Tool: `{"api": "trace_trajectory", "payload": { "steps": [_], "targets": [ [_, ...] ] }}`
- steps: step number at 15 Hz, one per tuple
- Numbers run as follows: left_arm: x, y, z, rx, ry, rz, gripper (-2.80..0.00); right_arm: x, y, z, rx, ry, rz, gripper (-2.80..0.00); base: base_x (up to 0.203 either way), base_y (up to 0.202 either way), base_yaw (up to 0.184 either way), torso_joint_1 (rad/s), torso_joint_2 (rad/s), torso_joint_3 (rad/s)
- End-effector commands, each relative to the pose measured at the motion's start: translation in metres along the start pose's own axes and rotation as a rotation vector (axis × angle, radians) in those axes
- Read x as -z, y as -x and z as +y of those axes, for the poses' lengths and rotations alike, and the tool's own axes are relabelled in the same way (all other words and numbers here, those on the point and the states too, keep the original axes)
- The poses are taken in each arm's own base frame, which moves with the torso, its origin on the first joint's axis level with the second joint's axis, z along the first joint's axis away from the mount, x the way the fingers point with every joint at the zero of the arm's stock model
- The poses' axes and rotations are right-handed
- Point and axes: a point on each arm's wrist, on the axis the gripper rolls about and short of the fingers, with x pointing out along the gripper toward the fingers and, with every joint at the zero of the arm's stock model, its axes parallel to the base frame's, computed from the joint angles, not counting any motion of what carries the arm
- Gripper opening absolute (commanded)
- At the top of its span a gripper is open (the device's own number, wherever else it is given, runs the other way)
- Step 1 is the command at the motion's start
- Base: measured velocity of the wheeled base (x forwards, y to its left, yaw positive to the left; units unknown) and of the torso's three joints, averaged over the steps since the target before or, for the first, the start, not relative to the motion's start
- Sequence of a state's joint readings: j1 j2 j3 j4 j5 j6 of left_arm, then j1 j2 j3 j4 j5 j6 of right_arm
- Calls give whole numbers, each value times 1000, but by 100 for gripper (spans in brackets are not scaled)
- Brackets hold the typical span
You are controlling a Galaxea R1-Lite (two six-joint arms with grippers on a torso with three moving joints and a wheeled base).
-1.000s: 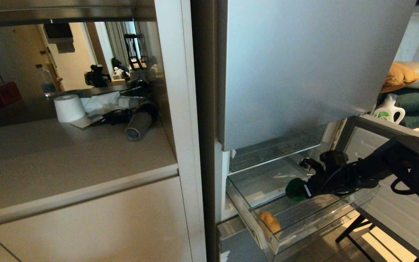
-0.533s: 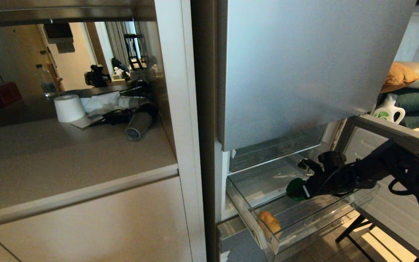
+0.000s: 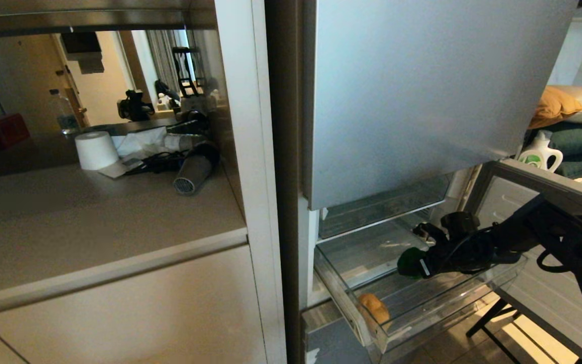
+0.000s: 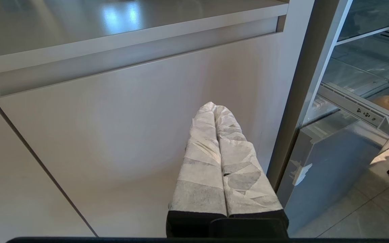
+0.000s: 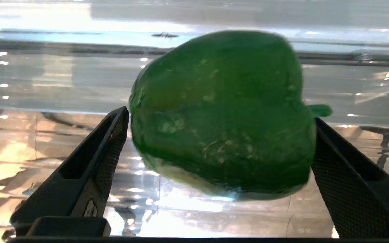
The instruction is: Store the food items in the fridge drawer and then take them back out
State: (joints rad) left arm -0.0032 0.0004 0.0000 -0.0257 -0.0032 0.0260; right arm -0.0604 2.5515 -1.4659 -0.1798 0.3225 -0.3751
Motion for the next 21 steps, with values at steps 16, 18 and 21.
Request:
{"api": "trace_trajectory", "payload": {
  "steps": [16, 18, 21],
  "targets": [
    [3, -1, 0, 0, 0, 12, -280, -6, -8, -6, 9, 12, -29, 0, 0, 0, 0, 0, 0, 0],
    [3, -1, 0, 0, 0, 12, -280, -6, -8, -6, 8, 11, -26, -7, 0, 0, 0, 0, 0, 0],
    [3, -1, 0, 0, 0, 12, -280, -5, -9, -5, 7, 9, -23, -280, 0, 0, 0, 0, 0, 0]
  ]
}}
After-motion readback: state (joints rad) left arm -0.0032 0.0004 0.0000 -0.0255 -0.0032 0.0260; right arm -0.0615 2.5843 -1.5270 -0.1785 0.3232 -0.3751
